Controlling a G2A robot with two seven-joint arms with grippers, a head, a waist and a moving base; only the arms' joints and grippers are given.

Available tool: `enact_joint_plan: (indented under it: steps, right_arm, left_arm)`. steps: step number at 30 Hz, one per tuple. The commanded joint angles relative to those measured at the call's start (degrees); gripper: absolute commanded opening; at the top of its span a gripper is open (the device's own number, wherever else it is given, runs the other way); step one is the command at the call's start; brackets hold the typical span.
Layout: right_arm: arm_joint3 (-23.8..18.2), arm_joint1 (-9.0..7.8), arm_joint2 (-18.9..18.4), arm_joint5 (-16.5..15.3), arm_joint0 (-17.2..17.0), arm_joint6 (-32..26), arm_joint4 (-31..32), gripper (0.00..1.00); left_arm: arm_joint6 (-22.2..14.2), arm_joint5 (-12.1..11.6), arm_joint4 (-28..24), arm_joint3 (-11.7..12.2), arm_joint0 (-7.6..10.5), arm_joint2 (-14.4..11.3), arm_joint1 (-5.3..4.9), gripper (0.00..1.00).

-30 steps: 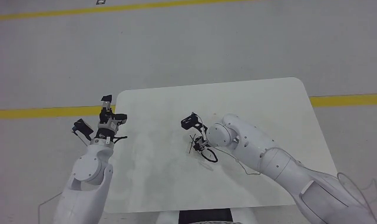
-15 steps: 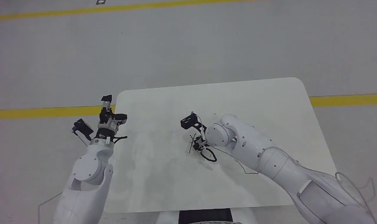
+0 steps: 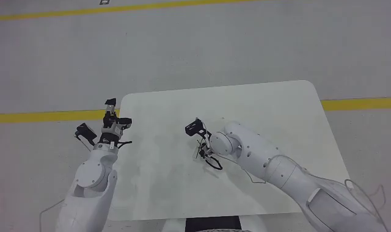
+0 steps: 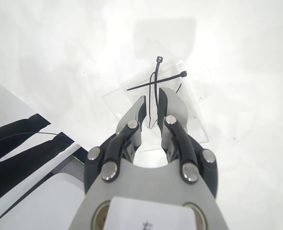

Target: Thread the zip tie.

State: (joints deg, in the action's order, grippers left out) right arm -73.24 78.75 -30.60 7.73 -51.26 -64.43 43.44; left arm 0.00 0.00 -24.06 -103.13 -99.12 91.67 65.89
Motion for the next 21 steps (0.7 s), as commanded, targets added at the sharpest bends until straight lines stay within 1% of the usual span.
enact_joint_plan:
  steps: [1, 3, 5, 7, 14, 21]
  right_arm:
    - [0.3, 0.11, -0.1, -0.1, 0.0, 0.0, 0.0, 0.13]
    - [0.6, 0.26, -0.2, -0.2, 0.0, 0.0, 0.0, 0.12]
    - [0.8, 0.39, -0.3, -0.3, 0.0, 0.1, 0.1, 0.09]
    - [0.9, 0.49, -0.3, -0.3, 0.0, 0.0, 0.3, 0.0]
    - [0.5, 0.64, -1.0, 0.3, 0.0, -1.2, 1.0, 0.0]
    - [-1.6, 0.06, -2.7, -0.1, -0.7, -3.4, 1.6, 0.0]
  left_arm:
    - [0.0, 0.0, 0.0, 0.0, 0.0, 0.0, 0.0, 1.0]
    - [0.0, 0.0, 0.0, 0.0, 0.0, 0.0, 0.0, 1.0]
    - [0.0, 0.0, 0.0, 0.0, 0.0, 0.0, 0.0, 1.0]
    - [0.0, 0.0, 0.0, 0.0, 0.0, 0.0, 0.0, 1.0]
    - [0.0, 0.0, 0.0, 0.0, 0.0, 0.0, 0.0, 1.0]
    - [0.0, 0.0, 0.0, 0.0, 0.0, 0.0, 0.0, 1.0]
